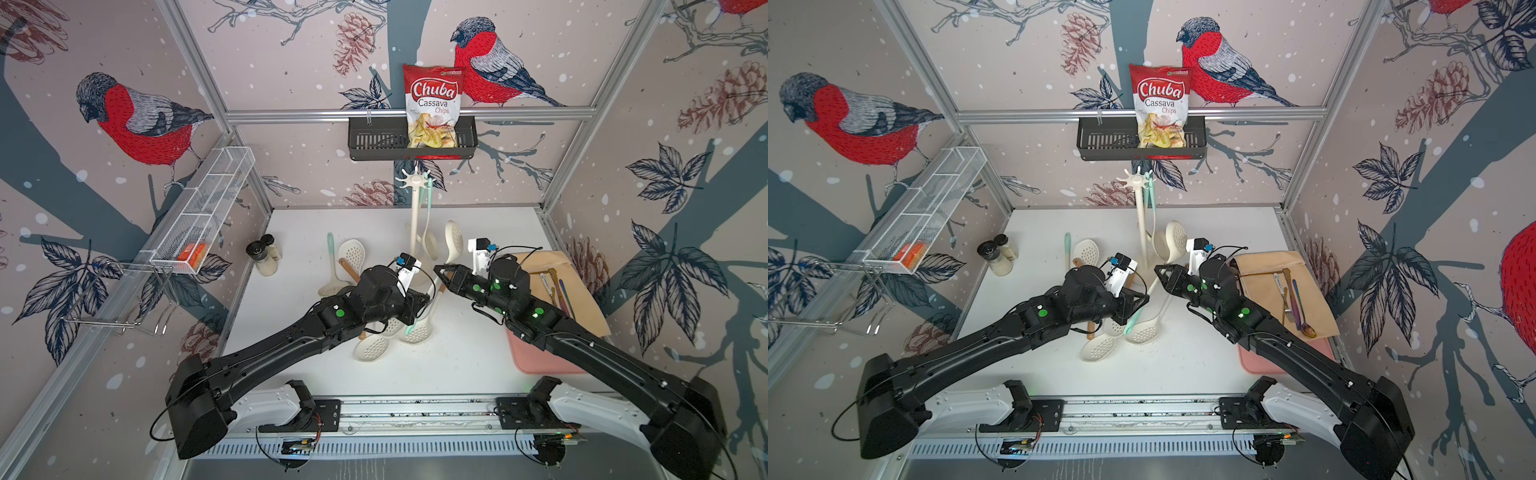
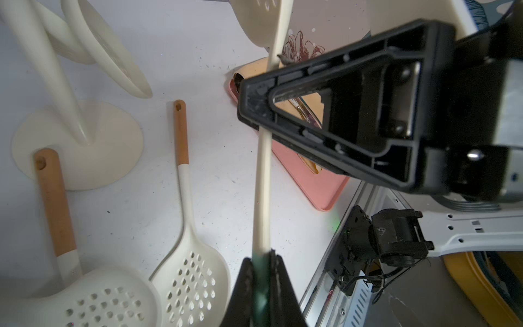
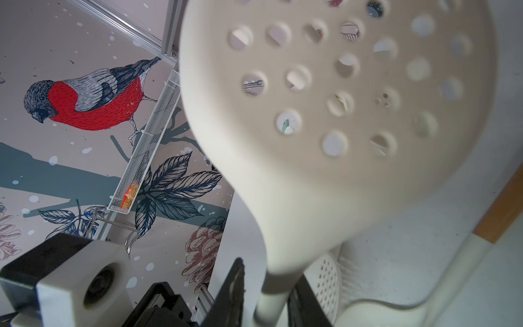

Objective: Hang the skimmer on the kitchen utensil rack
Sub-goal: Pick up the skimmer from the center of the board.

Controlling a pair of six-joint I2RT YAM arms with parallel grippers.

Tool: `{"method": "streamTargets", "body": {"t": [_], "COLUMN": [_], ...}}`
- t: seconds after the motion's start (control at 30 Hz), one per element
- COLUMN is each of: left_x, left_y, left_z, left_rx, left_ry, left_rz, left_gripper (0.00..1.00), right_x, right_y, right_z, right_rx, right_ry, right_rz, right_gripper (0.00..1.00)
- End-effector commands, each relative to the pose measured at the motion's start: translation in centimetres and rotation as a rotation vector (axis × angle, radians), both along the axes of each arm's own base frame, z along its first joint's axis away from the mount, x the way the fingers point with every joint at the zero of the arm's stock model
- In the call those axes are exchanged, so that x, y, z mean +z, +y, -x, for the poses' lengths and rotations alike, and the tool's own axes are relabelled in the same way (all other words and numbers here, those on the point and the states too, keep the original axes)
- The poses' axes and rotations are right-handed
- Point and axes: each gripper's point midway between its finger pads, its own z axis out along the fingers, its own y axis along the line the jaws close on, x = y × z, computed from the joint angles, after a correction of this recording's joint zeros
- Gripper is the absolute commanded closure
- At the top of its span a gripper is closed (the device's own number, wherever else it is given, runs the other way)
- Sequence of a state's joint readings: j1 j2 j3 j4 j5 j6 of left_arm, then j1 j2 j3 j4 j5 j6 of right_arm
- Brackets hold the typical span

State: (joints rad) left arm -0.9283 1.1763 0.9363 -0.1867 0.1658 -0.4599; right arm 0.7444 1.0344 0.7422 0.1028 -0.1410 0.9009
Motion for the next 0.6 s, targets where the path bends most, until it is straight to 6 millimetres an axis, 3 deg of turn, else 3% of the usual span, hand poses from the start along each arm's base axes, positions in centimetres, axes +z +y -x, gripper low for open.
{"method": "streamTargets", "body": {"t": [0.0,0.23,0.27,0.37,0.47,0.57], "left_x": [0.0,0.5,0.7,1.6,2.4,3.0], "left_y": [0.4,0.4,0.3,0.0,-0.2,-0.1], "left_z": [-0.5,-0.2,-0.1,0.2,0.6,0.7], "left_rx": [0.019,0.009,0.004,-0.01,-0.023,-0.007], "left_ry": [-0.044,-0.055,-0.057,-0.062,-0.061,-0.052], "left_rz": [-0.038,-0.021,-0.011,0.039,0.091,0.145], "left_gripper": [1.0,1.0,0.93,0.8,0.46,0.29], "right_x": [1.0,1.1,1.3,2.1,3.1,4.3], "right_y": [0.0,-0.4,-0.5,-0.6,-1.1,-2.1], "right_z": [-0.3,-0.9,-1.0,-1.0,-0.9,-0.9], "right_rx": [-0.01,-0.031,-0.036,-0.04,-0.053,-0.071], "right_ry": [-0.015,-0.011,-0.015,-0.04,-0.073,-0.121], "right_rz": [-0.028,-0.038,-0.045,-0.074,-0.107,-0.131], "right_gripper": [0.78,0.96,1.0,1.0,1.0,1.0]}}
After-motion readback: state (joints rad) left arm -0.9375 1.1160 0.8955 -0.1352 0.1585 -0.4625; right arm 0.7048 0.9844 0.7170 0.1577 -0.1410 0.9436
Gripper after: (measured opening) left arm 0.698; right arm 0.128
